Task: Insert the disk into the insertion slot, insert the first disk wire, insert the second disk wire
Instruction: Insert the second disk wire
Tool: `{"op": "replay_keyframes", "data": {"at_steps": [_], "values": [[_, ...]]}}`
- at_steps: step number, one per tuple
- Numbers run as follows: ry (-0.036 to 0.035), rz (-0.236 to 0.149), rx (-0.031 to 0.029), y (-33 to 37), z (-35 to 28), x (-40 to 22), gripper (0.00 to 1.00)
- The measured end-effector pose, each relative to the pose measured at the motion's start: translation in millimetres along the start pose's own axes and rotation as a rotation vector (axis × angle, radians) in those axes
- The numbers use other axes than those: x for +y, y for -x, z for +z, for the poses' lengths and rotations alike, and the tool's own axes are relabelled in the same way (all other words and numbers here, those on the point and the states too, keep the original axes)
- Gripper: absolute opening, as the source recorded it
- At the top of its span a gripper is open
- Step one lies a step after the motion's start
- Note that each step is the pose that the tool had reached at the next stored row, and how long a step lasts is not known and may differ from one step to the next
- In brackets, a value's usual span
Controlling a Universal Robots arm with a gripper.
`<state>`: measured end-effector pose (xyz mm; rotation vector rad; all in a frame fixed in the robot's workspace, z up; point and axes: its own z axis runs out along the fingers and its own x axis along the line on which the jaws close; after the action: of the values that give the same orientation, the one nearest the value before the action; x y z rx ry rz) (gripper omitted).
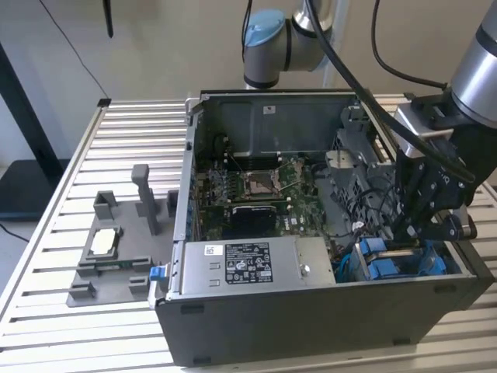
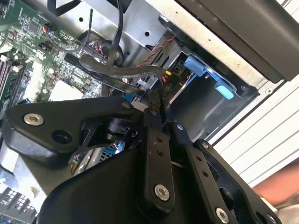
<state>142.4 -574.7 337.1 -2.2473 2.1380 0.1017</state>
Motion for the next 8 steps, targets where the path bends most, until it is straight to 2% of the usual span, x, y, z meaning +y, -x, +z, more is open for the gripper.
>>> {"op": "replay_keyframes", "data": {"at_steps": [3, 4, 5, 6, 7, 8], "values": [[-0.0002, 0.000, -0.0019, -0.2, 3.6, 0.0, 0.16], [-0.0003, 0.000, -0.0029, -0.2, 4.2, -0.1, 0.24], [-0.0002, 0.000, -0.0031, -0.2, 4.4, -0.1, 0.24], [0.0005, 0.000, -0.0029, -0.2, 4.3, -0.1, 0.24], [0.0016, 0.000, -0.0021, -0.1, 2.8, -0.1, 0.30], [0.0035, 0.000, -0.0020, 0.0, 0.8, -0.1, 0.30]]}}
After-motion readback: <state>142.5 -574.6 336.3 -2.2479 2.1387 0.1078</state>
